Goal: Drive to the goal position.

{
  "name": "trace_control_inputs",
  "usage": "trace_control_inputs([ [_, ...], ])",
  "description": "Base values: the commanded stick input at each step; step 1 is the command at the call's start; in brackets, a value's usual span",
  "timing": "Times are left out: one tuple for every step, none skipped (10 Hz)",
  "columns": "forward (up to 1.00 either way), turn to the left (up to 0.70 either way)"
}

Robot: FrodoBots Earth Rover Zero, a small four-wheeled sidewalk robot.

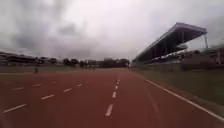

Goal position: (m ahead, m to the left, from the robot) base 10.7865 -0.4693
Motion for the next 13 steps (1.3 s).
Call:
trace_control_inputs([
  [0.7, 0.0],
  [0.7, 0.0],
  [0.7, 0.0],
  [0.7, 0.0],
  [0.7, 0.0],
  [0.7, 0.0],
  [0.7, 0.0],
  [0.7, 0.0],
  [0.7, 0.0],
  [0.7, 0.0],
  [0.7, 0.0],
  [0.7, 0.0],
  [0.7, 0.0],
])
